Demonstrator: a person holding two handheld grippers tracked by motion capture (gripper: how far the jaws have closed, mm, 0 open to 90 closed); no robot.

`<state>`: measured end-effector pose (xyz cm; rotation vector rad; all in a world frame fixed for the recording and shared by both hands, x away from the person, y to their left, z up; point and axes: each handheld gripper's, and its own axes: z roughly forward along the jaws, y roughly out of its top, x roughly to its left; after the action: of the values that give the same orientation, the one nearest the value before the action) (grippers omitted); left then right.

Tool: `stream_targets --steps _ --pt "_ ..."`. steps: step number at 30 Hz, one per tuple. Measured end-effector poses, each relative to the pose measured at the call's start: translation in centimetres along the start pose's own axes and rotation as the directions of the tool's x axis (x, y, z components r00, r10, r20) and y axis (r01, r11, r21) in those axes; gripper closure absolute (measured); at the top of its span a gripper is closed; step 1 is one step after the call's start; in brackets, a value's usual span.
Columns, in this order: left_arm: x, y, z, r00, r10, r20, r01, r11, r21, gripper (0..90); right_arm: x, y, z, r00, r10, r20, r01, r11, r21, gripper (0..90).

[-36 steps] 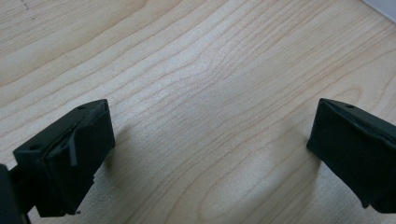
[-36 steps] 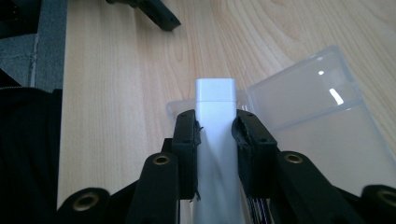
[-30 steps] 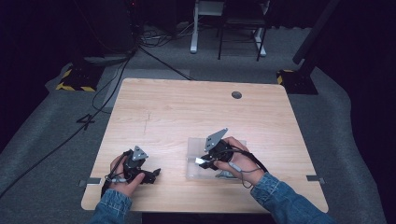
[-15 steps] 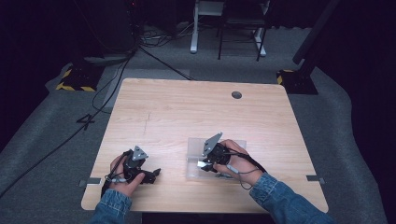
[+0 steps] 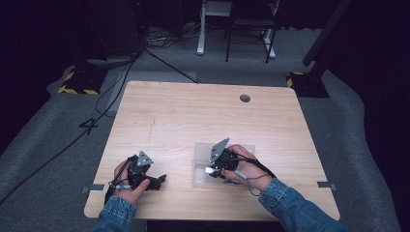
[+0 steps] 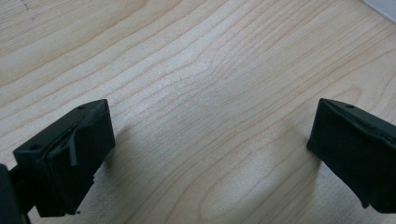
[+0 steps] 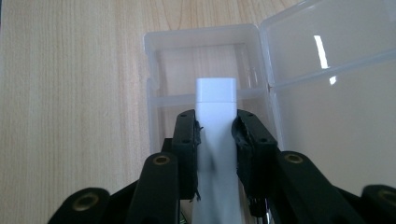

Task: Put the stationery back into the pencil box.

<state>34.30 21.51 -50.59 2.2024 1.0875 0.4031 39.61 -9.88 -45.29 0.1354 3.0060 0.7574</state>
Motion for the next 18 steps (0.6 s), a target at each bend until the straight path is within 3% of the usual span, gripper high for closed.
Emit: stream_targets --steps 9,18 --pt "-0.01 0.00 0.00 1.0000 -0.001 0.002 0.001 1.0000 0.001 0.4 0.04 0.00 0.17 0.9996 -0.027 0.001 0.027 0.999 0.023 70.8" --pt "0.00 0.00 0.00 1.0000 0.000 0.000 0.000 1.0000 0.000 0.4 0.04 -0.09 0.26 0.9998 -0.019 -0.008 0.019 0.999 0.043 69.6"
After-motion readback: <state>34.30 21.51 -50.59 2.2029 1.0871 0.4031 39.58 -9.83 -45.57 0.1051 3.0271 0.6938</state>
